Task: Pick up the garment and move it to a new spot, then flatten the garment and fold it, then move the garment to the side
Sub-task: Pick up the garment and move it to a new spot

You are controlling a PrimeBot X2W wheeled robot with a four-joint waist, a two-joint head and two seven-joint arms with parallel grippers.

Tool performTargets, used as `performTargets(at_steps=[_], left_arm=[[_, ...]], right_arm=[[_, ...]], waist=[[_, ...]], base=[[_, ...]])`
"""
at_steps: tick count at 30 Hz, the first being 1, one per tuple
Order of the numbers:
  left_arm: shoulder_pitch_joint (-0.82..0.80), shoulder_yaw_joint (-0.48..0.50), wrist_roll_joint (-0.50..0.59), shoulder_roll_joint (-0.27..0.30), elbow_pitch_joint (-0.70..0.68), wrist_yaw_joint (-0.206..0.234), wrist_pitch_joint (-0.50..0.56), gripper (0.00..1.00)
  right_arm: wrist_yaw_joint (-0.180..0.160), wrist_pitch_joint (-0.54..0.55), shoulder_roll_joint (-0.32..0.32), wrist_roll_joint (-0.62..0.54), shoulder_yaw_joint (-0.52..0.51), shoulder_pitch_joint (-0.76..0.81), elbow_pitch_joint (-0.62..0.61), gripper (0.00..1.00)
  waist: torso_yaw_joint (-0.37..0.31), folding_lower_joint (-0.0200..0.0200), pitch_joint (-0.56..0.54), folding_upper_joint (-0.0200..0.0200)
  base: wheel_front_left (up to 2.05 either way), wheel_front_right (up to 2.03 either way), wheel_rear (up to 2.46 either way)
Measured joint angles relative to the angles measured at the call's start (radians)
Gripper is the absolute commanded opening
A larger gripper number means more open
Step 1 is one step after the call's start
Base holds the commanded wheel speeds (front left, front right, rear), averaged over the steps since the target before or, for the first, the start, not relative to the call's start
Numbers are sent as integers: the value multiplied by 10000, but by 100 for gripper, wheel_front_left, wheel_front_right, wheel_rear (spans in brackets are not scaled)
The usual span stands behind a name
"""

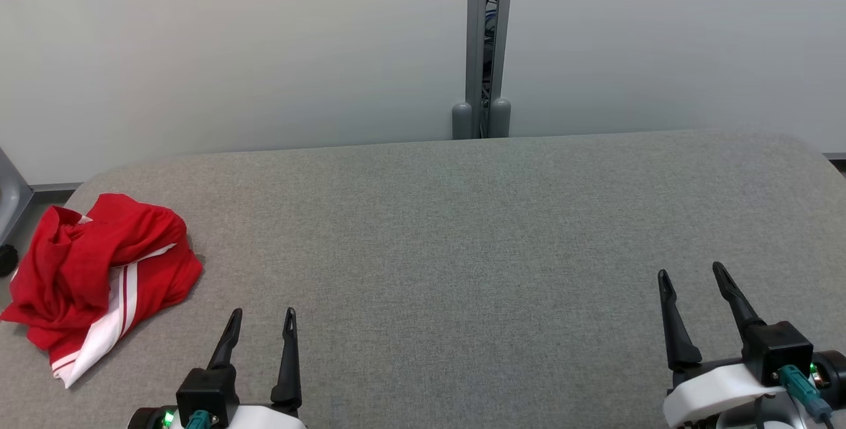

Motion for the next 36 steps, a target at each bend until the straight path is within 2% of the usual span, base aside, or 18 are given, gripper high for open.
performTargets(at_steps=[6,12,24,36], left_arm=[[-59,-21,-88,0,42,19,0,100],[-103,86,-92,-4,-25,19,0,100],[-169,669,219,0,-337,-194,0,100],[-122,763,265,2,-318,-336,0,100]], right_arm=[[0,-2,2,150,35,3,-82,100],[0,-2,8,242,130,52,-217,100],[0,-2,10,405,217,86,-543,100],[0,-2,10,612,232,148,-878,100]], waist=[[129,0,5,0],[560,0,79,0],[1854,0,421,0],[3252,0,531,0]], base=[[0,0,0],[0,0,0],[0,0,0],[0,0,0]])
